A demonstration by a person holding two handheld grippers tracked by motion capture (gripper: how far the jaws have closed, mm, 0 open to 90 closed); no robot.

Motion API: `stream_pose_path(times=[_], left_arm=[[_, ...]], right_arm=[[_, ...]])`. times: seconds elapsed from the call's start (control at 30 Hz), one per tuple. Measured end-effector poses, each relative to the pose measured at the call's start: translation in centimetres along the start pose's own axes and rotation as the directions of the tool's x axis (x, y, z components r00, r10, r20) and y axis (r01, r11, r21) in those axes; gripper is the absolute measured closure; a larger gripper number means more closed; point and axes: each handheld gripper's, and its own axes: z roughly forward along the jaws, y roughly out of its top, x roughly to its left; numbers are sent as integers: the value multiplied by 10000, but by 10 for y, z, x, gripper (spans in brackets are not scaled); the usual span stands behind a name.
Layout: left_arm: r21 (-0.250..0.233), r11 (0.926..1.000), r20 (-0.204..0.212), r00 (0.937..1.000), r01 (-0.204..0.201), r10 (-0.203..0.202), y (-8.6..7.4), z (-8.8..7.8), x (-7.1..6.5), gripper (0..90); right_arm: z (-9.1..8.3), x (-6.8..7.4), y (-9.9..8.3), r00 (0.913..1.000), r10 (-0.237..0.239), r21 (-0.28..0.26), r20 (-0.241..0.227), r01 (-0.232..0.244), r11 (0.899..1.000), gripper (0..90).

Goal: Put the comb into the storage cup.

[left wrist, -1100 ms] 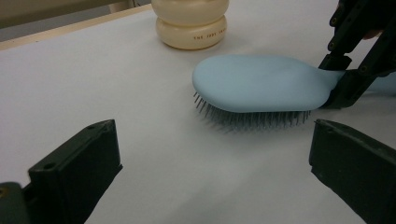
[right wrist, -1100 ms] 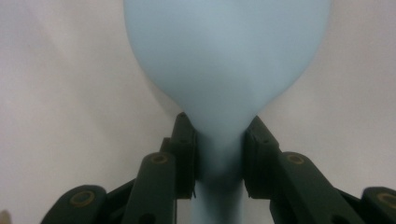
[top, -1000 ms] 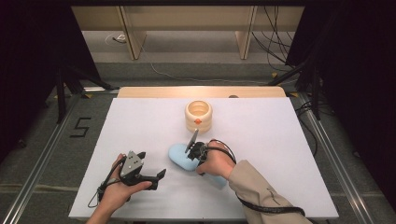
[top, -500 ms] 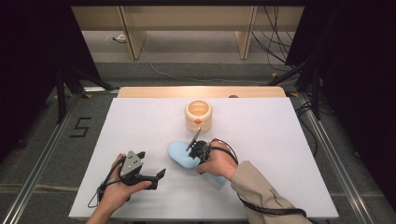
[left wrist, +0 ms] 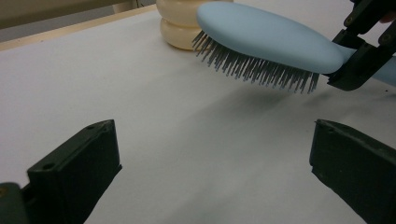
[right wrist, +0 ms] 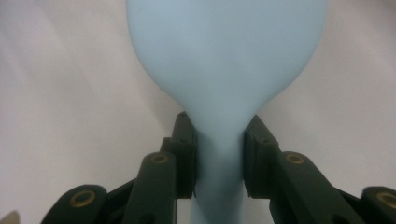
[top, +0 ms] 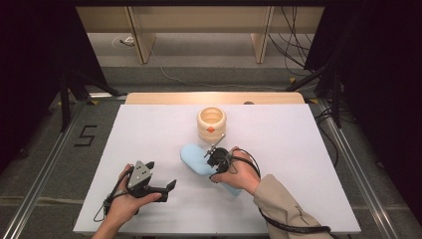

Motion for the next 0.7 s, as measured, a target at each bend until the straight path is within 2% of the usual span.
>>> stream_pose_path(times=[0.3,0.43,0.47,0.7], left_arm=[[4,10000,-23,10000,-3,3,0,0,0,12],[3,10000,-22,10000,-4,4,0,0,0,11],[1,10000,-24,10000,-1,1,0,0,0,11],[4,10000,-2,10000,-11,11,0,0,0,11]], right_arm=[[-6,-1,-6,10000,30,-1001,18,-28,9950,704],[-8,0,-9,9999,128,-1458,-19,-129,9892,704],[-9,0,-11,9999,120,-1712,-55,-128,9851,704],[-10,-2,-15,9997,253,-2209,-63,-261,9749,704]])
